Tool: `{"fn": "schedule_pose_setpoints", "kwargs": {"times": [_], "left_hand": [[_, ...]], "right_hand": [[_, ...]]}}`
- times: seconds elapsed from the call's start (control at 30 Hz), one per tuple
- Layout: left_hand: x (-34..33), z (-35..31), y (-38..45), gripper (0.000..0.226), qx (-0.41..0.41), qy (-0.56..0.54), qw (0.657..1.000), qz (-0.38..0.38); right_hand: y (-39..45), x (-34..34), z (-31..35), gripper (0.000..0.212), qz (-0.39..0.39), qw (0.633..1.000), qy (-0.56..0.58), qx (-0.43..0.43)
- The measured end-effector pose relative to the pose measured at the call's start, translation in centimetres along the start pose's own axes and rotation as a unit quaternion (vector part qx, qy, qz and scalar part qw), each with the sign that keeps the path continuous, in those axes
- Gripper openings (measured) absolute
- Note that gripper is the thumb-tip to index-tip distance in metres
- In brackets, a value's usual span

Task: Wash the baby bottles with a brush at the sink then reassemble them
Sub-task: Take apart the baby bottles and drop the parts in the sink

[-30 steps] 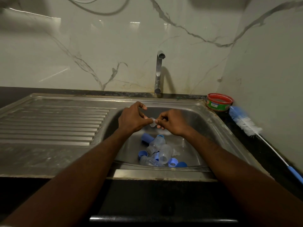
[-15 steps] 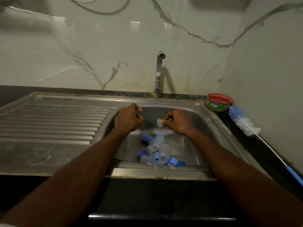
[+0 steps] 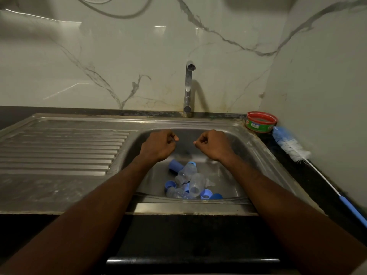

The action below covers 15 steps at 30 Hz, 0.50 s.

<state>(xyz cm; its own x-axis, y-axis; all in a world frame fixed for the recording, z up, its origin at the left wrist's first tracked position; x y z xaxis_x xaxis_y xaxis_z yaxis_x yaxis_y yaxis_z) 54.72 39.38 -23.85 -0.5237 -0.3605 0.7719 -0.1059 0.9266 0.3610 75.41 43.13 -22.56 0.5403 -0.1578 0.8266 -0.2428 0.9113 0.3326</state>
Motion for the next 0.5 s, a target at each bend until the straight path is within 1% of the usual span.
{"fn": "schedule_pose_setpoints", "kwargs": {"times": [0.13, 0.27, 0.37, 0.4, 0.5], "left_hand": [[-0.2, 0.2, 0.3, 0.014, -0.019, -0.006, 1.000, 0.024], [-1.1, 0.2, 0.5, 0.017, -0.002, 0.004, 0.999, 0.035], [-1.2, -0.4, 2.2, 0.027, 0.001, -0.064, 0.998, 0.018], [-1.1, -0.8, 3.2, 0.029, 0.014, -0.092, 0.996, 0.012], [-0.6, -2.0, 6.7, 0.032, 0.091, -0.182, 0.979, -0.031]], "right_hand": [[-0.2, -0.2, 0.2, 0.025, 0.000, 1.000, -0.001, -0.011], [-0.3, -0.4, 0.0, 0.025, 0.026, 0.999, -0.023, -0.032], [-0.3, -0.2, 0.4, 0.023, 0.055, 0.995, -0.087, -0.017], [-0.3, -0.1, 0.4, 0.023, 0.062, 0.992, -0.107, -0.010], [-0.2, 0.0, 0.4, 0.022, 0.084, 0.987, -0.137, 0.006]]}}
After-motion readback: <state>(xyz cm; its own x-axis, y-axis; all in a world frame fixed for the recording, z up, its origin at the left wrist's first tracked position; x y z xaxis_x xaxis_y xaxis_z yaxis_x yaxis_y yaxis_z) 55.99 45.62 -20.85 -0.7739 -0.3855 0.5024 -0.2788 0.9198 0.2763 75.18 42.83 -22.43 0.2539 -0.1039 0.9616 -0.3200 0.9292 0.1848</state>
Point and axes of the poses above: each hand's wrist, its own y-axis towards the middle knuckle, its own x-axis out of the back of the hand, z = x × y, the point moved 1 cm from there along y, towards the middle knuckle
